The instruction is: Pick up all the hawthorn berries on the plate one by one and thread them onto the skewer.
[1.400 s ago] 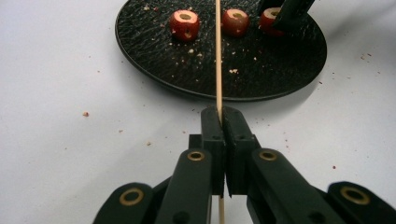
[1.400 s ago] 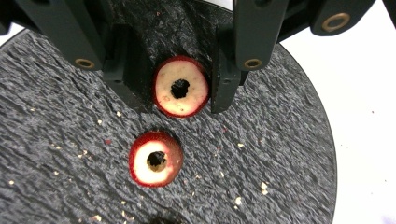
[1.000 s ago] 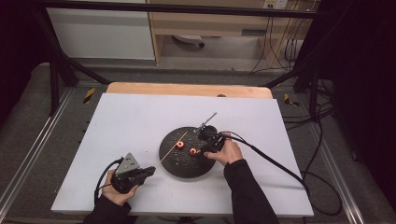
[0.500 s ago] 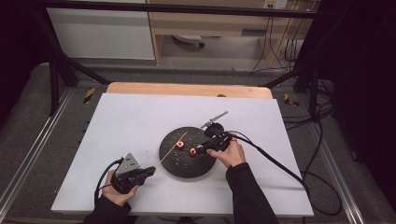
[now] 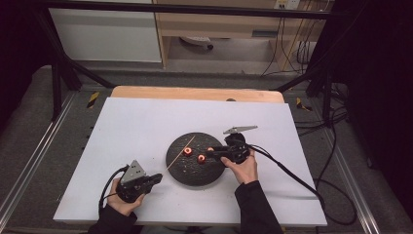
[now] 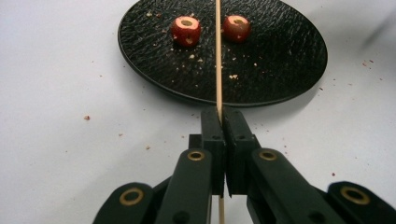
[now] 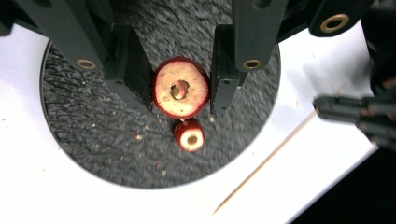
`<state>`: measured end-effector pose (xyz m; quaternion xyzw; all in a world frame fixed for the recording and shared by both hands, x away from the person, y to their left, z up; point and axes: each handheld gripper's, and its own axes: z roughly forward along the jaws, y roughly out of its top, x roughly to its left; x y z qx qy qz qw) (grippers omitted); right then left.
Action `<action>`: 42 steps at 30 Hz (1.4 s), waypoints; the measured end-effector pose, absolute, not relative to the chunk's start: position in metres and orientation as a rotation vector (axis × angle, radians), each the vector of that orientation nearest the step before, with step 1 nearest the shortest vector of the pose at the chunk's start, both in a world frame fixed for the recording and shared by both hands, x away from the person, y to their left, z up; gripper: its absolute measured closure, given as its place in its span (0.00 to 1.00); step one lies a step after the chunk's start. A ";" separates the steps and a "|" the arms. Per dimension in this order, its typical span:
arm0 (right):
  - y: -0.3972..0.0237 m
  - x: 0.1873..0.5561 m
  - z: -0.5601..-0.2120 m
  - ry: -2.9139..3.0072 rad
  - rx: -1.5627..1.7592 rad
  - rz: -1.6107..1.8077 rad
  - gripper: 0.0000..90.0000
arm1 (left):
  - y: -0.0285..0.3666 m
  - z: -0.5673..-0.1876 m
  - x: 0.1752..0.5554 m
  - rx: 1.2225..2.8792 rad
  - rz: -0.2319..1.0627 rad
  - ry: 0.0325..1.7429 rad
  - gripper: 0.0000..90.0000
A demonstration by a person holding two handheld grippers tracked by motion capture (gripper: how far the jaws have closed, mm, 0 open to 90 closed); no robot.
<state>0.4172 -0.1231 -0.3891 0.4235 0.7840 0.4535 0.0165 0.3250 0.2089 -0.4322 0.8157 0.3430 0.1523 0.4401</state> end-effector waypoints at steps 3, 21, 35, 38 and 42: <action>-0.126 0.414 -0.392 2.363 1.348 1.489 0.68 | 0.208 -0.432 0.325 2.024 0.378 0.855 0.98; -0.121 0.401 -0.410 2.052 1.427 1.805 0.68 | 0.202 -0.434 0.322 1.987 0.394 0.888 0.98; -0.116 0.401 -0.410 1.792 1.450 1.968 0.68 | 0.195 -0.433 0.319 1.937 0.406 0.923 0.98; -0.115 0.401 -0.409 1.735 1.448 1.990 0.68 | 0.194 -0.433 0.318 1.932 0.406 0.928 0.98; -0.114 0.402 -0.409 1.659 1.450 2.027 0.68 | 0.191 -0.433 0.317 1.917 0.404 0.936 0.98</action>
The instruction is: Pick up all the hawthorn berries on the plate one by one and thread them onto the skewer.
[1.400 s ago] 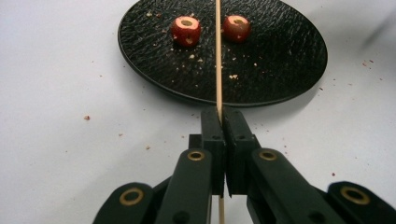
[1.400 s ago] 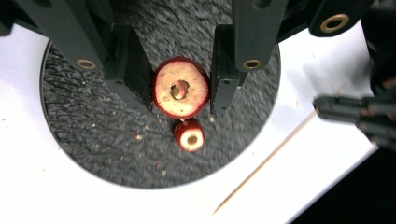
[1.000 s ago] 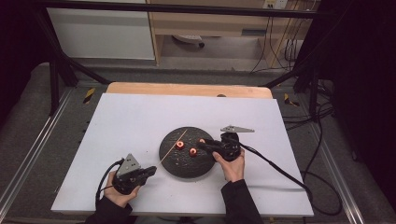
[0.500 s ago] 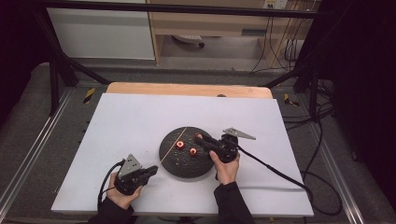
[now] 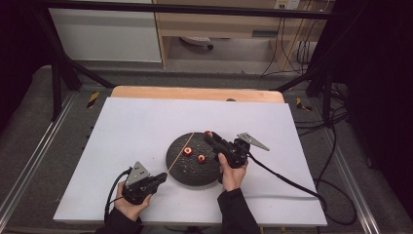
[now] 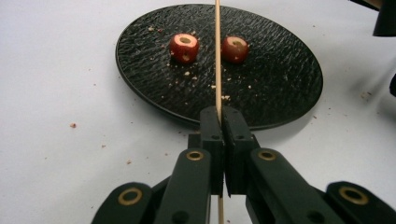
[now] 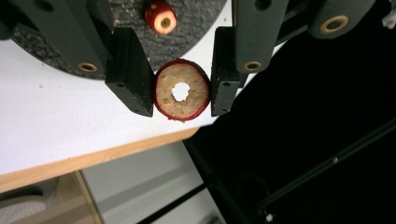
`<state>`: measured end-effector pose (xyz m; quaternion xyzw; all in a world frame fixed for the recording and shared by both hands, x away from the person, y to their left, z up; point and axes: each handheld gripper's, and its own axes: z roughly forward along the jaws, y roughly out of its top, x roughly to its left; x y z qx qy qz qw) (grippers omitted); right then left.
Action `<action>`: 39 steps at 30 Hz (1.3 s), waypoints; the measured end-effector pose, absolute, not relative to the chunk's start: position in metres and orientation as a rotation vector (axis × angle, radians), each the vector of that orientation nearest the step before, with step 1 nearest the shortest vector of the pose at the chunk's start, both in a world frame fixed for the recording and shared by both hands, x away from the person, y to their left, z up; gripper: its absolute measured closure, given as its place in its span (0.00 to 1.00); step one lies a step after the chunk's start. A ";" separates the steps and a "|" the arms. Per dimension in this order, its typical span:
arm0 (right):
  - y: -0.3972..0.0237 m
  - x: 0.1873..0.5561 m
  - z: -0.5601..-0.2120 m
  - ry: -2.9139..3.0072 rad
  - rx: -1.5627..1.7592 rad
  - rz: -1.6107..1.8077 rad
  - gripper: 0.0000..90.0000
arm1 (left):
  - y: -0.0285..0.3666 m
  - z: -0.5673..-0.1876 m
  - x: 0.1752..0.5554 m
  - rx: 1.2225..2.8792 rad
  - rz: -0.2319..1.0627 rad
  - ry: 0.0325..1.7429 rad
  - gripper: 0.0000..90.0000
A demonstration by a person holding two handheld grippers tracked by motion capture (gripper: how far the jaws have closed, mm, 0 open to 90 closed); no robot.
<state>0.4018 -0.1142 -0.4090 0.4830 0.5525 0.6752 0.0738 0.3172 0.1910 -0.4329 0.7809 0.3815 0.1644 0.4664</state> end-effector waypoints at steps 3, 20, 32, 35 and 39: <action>-0.114 0.404 -0.409 1.618 1.455 2.054 0.68 | 0.188 -0.432 0.316 1.903 0.404 0.941 0.98; -0.115 0.411 -0.407 1.417 1.446 2.178 0.68 | 0.162 -0.426 0.312 1.844 0.375 0.988 0.98; -0.118 0.416 -0.404 1.344 1.443 2.204 0.68 | 0.140 -0.424 0.307 1.825 0.332 0.995 0.98; -0.118 0.417 -0.404 1.328 1.445 2.209 0.68 | 0.136 -0.423 0.306 1.821 0.329 0.993 0.98; -0.118 0.417 -0.405 1.312 1.443 2.212 0.68 | 0.134 -0.422 0.306 1.813 0.324 0.996 0.98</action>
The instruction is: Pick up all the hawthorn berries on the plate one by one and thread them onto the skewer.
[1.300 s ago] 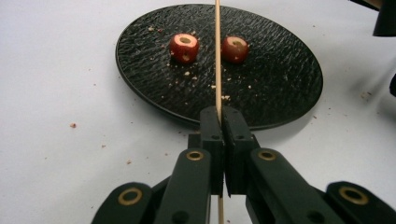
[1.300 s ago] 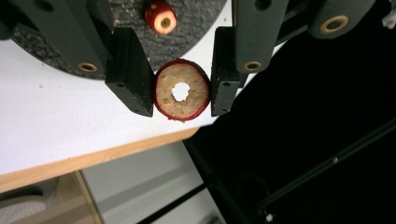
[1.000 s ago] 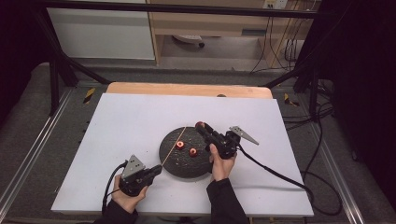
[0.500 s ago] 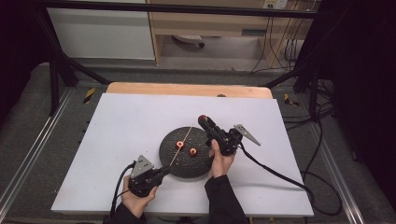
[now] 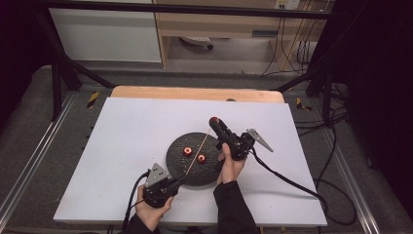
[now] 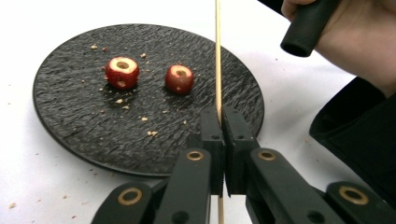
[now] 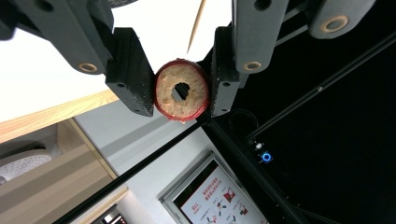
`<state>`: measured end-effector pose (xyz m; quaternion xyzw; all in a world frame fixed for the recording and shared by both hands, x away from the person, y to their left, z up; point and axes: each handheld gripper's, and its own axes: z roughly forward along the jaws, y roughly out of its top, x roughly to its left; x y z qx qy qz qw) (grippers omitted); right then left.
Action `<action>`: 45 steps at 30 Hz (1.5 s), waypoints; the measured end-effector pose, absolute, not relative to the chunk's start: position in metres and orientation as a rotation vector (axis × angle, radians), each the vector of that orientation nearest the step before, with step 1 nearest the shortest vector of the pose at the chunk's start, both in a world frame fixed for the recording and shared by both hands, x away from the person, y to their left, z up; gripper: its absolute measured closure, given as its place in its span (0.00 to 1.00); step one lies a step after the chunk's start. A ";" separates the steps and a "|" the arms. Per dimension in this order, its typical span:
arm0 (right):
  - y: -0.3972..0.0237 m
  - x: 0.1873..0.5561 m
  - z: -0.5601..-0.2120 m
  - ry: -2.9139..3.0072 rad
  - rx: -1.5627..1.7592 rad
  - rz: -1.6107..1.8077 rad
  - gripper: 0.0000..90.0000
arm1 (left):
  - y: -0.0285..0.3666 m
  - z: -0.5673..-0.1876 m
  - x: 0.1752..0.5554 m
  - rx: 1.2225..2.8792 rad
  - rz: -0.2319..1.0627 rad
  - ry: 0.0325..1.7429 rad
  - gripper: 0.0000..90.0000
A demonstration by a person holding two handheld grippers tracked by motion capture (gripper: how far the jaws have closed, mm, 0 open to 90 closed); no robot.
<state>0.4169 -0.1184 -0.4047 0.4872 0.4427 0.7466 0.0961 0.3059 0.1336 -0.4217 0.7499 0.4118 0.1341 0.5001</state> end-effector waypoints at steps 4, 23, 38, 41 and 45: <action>-0.118 0.417 -0.405 1.303 1.440 2.215 0.68 | 0.134 -0.421 0.306 1.806 0.325 0.993 0.98; -0.118 0.415 -0.405 1.297 1.441 2.224 0.68 | 0.129 -0.421 0.305 1.810 0.326 0.998 0.98; -0.115 0.415 -0.410 1.299 1.456 2.233 0.68 | 0.118 -0.416 0.311 1.786 0.320 1.037 0.98; -0.114 0.414 -0.411 1.296 1.465 2.238 0.68 | 0.115 -0.414 0.314 1.774 0.318 1.054 0.98; -0.112 0.413 -0.413 1.322 1.472 2.240 0.68 | 0.111 -0.411 0.320 1.756 0.310 1.065 0.98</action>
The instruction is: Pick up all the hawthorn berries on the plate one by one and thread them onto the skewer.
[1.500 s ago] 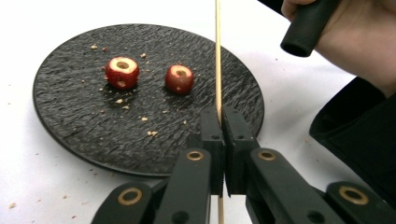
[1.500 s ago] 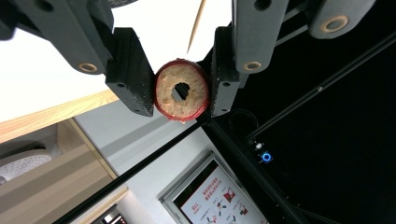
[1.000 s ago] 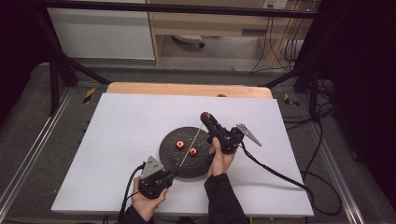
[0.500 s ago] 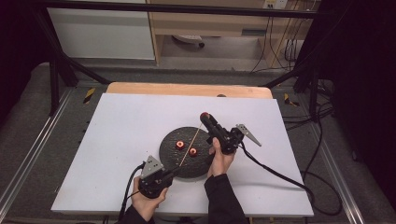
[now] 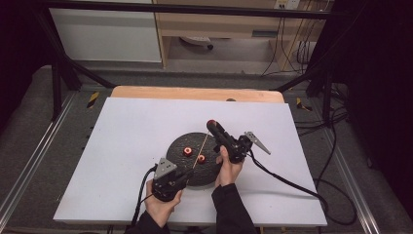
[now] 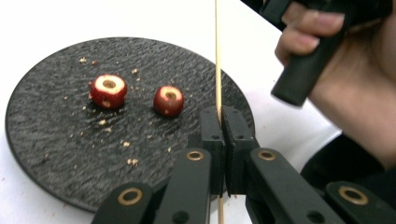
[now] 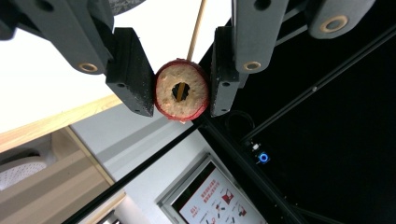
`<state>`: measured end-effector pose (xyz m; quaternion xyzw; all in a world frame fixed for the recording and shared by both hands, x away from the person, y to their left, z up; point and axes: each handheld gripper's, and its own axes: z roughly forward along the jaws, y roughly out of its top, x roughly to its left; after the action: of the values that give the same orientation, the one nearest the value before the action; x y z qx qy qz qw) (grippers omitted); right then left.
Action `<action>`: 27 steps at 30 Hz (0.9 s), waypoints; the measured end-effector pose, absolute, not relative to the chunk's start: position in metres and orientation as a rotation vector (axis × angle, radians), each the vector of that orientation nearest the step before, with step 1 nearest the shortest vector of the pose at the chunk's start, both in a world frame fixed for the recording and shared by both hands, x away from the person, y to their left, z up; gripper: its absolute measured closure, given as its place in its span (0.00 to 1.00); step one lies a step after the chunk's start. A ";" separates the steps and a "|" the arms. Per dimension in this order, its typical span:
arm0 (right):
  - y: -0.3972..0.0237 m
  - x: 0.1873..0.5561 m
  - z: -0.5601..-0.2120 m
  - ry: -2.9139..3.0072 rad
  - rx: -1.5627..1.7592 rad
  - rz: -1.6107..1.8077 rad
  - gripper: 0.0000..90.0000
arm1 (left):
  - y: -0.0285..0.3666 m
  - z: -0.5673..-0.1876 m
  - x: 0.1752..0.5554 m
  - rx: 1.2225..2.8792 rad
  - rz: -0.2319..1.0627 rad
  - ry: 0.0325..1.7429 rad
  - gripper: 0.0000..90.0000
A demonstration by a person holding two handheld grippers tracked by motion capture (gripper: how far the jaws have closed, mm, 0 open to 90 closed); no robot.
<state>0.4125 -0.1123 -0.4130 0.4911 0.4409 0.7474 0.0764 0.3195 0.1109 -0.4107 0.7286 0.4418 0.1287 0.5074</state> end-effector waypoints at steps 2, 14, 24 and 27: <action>-0.112 0.412 -0.414 1.329 1.469 2.239 0.68 | 0.109 -0.408 0.323 1.756 0.313 1.064 0.98; -0.113 0.403 -0.412 1.372 1.459 2.251 0.69 | 0.099 -0.398 0.339 1.751 0.336 1.040 0.98; -0.116 0.395 -0.420 1.415 1.476 2.246 0.69 | 0.094 -0.397 0.348 1.760 0.334 1.016 0.98; -0.117 0.393 -0.422 1.433 1.480 2.238 0.69 | 0.092 -0.397 0.351 1.767 0.329 1.012 0.98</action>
<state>0.3929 -0.1166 -0.4215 0.4859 0.4704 0.7349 0.0498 0.3507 0.0918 -0.3967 0.7350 0.4211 0.1367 0.5136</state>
